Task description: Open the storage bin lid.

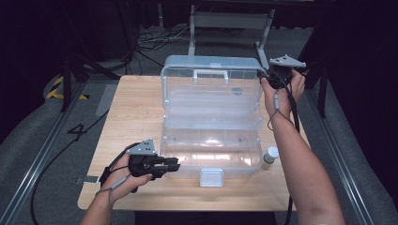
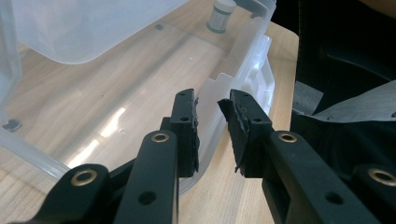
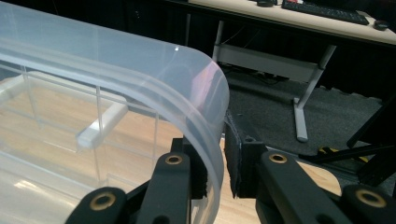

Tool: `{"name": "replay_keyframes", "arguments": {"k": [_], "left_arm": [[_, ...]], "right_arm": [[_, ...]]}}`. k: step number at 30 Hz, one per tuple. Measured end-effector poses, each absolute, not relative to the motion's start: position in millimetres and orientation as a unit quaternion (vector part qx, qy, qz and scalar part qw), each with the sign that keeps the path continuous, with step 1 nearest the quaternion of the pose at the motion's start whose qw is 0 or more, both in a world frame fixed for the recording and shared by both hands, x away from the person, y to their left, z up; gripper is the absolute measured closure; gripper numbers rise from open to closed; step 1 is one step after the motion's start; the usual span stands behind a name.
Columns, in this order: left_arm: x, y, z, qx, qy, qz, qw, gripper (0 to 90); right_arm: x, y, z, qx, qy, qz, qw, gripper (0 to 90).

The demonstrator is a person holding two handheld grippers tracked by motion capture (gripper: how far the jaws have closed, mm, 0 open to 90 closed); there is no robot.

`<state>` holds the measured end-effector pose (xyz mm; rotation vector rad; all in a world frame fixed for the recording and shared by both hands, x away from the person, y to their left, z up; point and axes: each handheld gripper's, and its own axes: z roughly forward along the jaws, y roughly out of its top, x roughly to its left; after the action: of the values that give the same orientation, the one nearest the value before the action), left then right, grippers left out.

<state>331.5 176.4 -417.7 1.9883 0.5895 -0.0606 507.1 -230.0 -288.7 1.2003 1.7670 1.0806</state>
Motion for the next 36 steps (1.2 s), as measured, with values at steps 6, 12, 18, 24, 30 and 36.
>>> {"name": "replay_keyframes", "arguments": {"k": [6,12,18,24,30,36], "left_arm": [[331.8,176.5,-417.9,0.823,0.248,-0.029,0.51,73.3],[331.9,177.1,-418.4,0.822,0.249,-0.029,0.512,73.4],[331.6,176.9,-418.4,0.821,0.25,-0.027,0.512,73.2],[331.5,177.0,-418.5,0.821,0.251,-0.028,0.512,73.1],[332.1,176.5,-418.8,0.821,0.253,-0.029,0.512,72.4],[332.9,174.4,-420.2,0.825,0.245,-0.028,0.508,70.8]], "right_arm": [[513.5,-230.6,-292.2,0.47,0.682,0.425,0.365,80.6],[518.1,-229.5,-295.6,0.472,0.676,0.428,0.37,81.5],[523.3,-229.2,-299.1,0.475,0.671,0.432,0.371,82.1],[530.3,-231.9,-303.9,0.47,0.669,0.444,0.365,81.8],[534.0,-230.1,-306.5,0.472,0.667,0.443,0.369,82.2],[541.3,-233.9,-311.9,0.47,0.665,0.455,0.361,81.9]]}}
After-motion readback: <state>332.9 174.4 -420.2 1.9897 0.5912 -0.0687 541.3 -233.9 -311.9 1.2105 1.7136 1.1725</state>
